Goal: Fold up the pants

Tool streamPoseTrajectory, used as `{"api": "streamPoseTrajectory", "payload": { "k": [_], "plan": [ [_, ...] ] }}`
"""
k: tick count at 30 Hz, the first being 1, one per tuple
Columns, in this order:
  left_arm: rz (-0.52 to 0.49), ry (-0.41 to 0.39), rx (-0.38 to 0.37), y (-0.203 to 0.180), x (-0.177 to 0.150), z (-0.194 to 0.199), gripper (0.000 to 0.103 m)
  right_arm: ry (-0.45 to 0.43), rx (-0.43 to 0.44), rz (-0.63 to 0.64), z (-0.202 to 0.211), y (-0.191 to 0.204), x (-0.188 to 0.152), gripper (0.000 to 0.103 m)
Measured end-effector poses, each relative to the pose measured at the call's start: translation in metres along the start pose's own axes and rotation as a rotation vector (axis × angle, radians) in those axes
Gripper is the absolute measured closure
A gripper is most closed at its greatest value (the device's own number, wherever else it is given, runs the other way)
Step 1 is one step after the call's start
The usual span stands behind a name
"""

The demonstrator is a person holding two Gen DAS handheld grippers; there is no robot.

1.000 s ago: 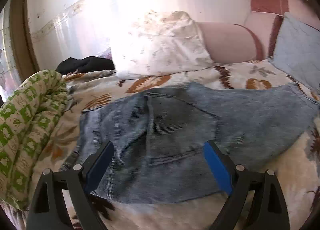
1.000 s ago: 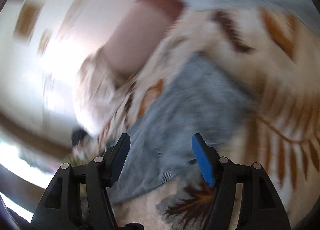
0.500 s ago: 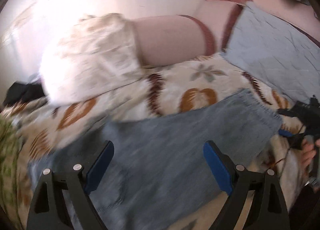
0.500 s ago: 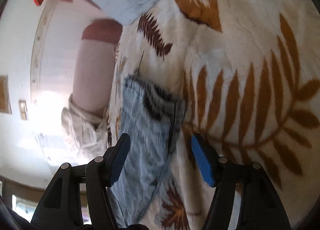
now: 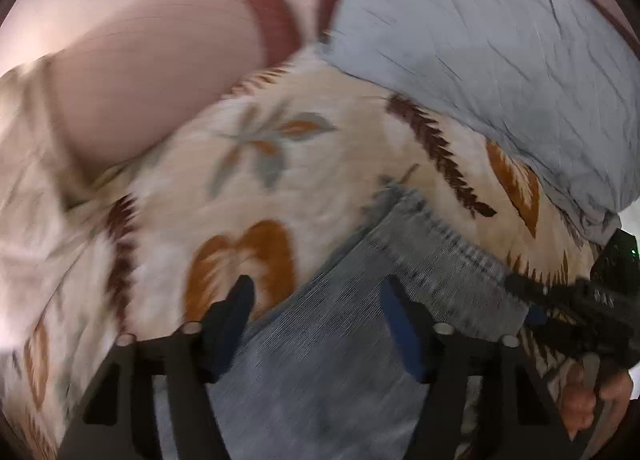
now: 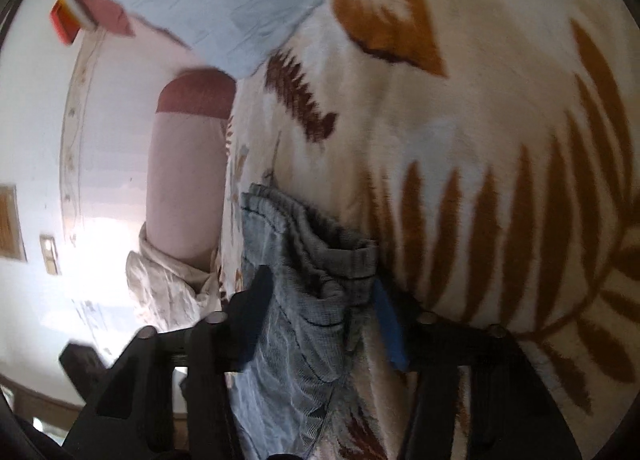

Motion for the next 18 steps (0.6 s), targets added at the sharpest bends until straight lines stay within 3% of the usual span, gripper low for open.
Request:
{"api": "streamPoseTrajectory", "payload": {
  "k": [2, 7, 18],
  "plan": [
    [-0.051, 0.030, -0.047, -0.018, 0.013, -0.020, 0.039, 0.003, 0.007, -0.020, 0.001, -0.002, 0.001, 0.066],
    [-0.189, 0.076, -0.083, -0.041, 0.036, -0.052, 0.039, -0.018, 0.009, -0.037, 0.003, -0.004, -0.001, 0.066],
    [-0.282, 0.198, -0.269, -0.054, 0.047, -0.097, 0.039, -0.027, 0.000, -0.010, 0.006, -0.001, -0.008, 0.066]
  ]
}}
Point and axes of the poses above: each gripper's, at about its wrist camera, not at the fingertips, and z roughly against the way its jaws point, y to its left, x to its top, the point moved 5 cm from there along -z, roughly the way its jaws point, and after that the axes turned 1 degree about y, right-handed, at the moved point
